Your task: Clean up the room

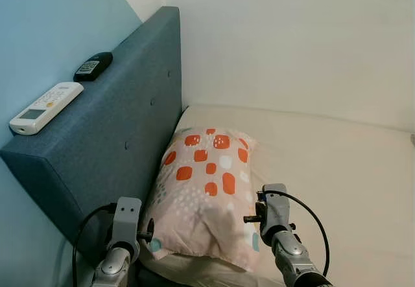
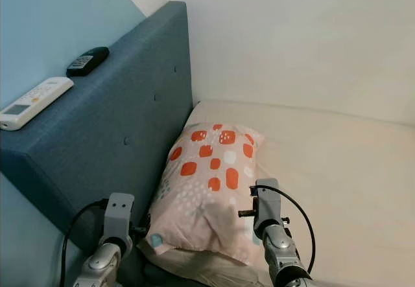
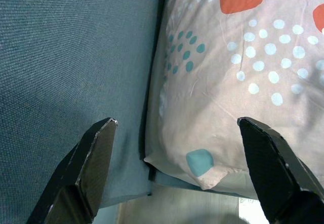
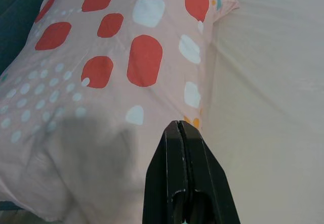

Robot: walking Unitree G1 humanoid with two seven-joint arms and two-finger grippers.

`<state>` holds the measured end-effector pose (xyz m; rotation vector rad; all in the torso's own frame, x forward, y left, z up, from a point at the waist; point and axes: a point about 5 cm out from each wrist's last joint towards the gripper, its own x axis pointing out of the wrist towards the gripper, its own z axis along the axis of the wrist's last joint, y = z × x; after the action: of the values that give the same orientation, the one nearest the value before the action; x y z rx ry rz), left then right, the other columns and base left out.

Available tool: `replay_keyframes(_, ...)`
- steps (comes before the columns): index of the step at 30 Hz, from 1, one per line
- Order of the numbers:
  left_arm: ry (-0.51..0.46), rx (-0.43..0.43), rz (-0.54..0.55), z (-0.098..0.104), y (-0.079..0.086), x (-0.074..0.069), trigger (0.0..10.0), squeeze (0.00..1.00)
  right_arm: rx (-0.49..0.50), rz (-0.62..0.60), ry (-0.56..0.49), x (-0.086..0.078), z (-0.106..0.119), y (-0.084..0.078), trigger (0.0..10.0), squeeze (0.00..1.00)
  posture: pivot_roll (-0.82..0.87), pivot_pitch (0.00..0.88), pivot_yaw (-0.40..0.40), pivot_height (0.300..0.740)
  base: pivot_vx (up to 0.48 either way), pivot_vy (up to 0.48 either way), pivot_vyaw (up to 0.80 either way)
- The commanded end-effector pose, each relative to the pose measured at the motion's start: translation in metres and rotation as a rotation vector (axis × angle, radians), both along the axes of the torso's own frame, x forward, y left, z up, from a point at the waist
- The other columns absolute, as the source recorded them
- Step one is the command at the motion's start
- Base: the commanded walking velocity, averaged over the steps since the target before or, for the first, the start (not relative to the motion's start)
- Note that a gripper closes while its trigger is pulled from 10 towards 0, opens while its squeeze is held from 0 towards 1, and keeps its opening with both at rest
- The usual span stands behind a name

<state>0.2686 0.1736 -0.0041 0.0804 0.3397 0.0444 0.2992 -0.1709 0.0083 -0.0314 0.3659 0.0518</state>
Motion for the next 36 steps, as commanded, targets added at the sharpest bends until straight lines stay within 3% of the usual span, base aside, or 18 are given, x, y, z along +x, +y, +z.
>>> replay_keyframes(1,-0.006,-0.011,-0.001,0.0000,-0.0026,-0.0010,10.0,0.00,0.005,-0.008,-0.006,-0.0002,0.0002,-0.0008,10.0,0.00,0.02,0.048,-0.041,0.726,0.000,0.000,0.00)
replay_keyframes(19,-0.021,-0.037,-0.015,0.0018,-0.0037,-0.0007,10.0,0.00,0.007,-0.005,-0.003,-0.0011,-0.0006,-0.0013,10.0,0.00,0.02,0.050,-0.043,0.726,0.000,0.000,0.00)
replay_keyframes(36,-0.034,-0.042,-0.015,0.0027,-0.0033,-0.0013,10.0,0.00,0.006,-0.004,0.001,-0.0013,-0.0010,-0.0010,10.0,0.00,0.02,0.052,-0.044,0.726,0.271,0.000,0.00)
